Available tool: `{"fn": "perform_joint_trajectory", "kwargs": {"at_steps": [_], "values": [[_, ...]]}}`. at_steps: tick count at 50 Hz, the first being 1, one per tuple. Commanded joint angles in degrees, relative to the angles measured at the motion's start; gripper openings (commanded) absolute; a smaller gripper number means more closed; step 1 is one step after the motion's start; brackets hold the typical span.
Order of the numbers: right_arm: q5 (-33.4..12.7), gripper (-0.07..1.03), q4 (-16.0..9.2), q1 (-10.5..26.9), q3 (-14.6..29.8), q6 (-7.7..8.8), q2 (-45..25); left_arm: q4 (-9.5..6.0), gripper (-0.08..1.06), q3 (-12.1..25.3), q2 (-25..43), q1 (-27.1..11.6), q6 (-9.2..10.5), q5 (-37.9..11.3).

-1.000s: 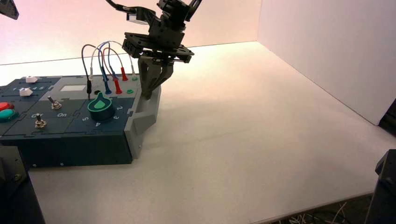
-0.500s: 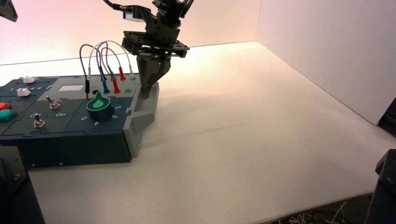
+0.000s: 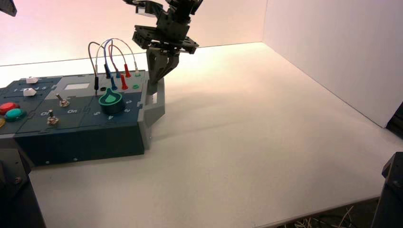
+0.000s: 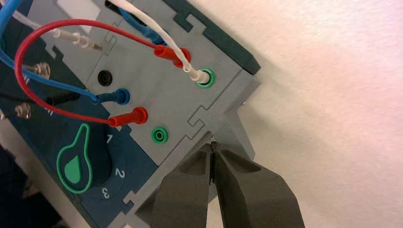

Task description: Flip the bottom switch off with the left gripper.

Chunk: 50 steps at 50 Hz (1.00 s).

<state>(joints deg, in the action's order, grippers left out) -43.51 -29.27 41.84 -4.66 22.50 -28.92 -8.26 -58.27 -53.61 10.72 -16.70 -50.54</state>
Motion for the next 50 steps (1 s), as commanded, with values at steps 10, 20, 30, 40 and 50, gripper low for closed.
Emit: {"fn": "perform_joint_trajectory", "kwargs": {"at_steps": [10, 20, 30, 40, 50], "values": [[0.97, -0.02, 0.7, -3.34, 0.88, -0.09, 0.88, -0.44, 0.7, 2.46, 0.53, 0.26, 0.18, -0.18], [0.88, -0.02, 0.7, -3.34, 0.97, -0.09, 0.97, -1.67, 0.53, 3.34, 0.62, 0.18, 0.35, -0.79], [0.7, -0.02, 0.7, -3.34, 0.88, -0.09, 0.97, -2.37, 0.37, 5.45, 2.55, 0.18, 0.53, -7.29], [0.62, -0.02, 0.7, -3.34, 0.79, -0.09, 1.05, -2.9, 0.14, 8.53, 6.33, 0.26, 0.7, -14.85], [0.62, -0.02, 0.7, -3.34, 0.7, 0.18, 0.97, -4.48, -0.04, 11.43, 8.09, -0.62, 0.53, -19.69]]}}
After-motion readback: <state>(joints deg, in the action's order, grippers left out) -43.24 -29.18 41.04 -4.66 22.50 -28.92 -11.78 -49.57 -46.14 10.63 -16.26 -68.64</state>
